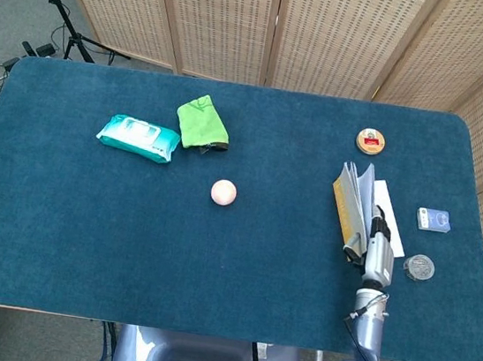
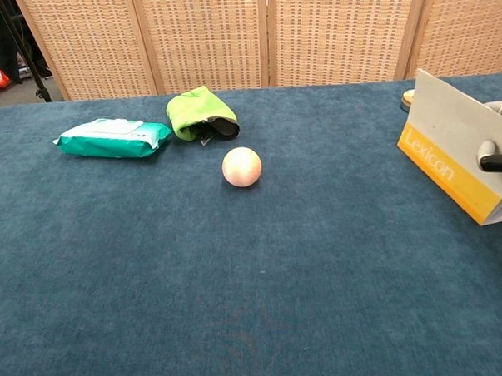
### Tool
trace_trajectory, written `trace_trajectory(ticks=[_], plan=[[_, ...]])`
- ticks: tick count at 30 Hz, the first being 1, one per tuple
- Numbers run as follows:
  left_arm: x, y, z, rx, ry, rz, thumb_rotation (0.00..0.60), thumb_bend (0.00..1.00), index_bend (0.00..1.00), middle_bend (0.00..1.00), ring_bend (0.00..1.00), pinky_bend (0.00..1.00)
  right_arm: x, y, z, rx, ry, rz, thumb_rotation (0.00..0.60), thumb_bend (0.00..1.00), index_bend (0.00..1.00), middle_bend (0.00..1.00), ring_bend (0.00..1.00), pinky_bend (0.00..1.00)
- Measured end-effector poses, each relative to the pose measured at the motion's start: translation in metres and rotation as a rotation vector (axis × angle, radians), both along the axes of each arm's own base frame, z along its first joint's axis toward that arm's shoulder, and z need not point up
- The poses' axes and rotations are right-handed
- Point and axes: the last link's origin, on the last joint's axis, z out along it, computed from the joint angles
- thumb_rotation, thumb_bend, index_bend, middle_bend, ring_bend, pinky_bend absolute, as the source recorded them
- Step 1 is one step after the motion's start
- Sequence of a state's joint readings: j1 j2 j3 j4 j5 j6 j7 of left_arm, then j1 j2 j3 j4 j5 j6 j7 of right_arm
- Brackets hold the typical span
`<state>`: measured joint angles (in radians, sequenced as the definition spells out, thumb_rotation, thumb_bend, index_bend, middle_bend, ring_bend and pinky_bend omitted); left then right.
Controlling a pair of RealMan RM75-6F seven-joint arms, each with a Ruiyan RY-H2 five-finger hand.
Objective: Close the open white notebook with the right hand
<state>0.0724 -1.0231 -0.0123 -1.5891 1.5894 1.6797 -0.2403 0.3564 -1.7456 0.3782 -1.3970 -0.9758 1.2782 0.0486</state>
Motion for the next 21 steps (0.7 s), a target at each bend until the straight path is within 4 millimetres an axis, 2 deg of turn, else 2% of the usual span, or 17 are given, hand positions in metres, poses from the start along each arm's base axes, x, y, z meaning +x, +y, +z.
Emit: trace_trajectory(ticks=[6, 12, 17, 21], plan=[[0.000, -0.001, 0.001, 0.002, -0.003, -0.003, 0.600, 0.00, 0.00, 0.00, 0.00, 0.00, -0.006, -0.007, 0.013, -0.080, 0.100, 0.005, 0.600, 0.78, 0.00, 0.00, 0.00, 0.00], [0.000, -0.002, 0.001, 0.003, -0.003, -0.007, 0.600, 0.00, 0.00, 0.00, 0.00, 0.00, -0.017, -0.027, 0.031, -0.104, 0.244, -0.019, 0.600, 0.73, 0.00, 0.00, 0.00, 0.00], [0.000, -0.002, 0.001, 0.005, -0.002, -0.010, 0.600, 0.00, 0.00, 0.00, 0.00, 0.00, -0.034, -0.049, 0.063, -0.144, 0.411, -0.056, 0.600, 0.70, 0.00, 0.00, 0.00, 0.00], [0.001, -0.002, 0.000, 0.004, 0.000, -0.011, 0.600, 0.00, 0.00, 0.00, 0.00, 0.00, -0.039, -0.052, 0.087, -0.187, 0.473, -0.034, 0.600, 0.62, 0.00, 0.00, 0.00, 0.00]])
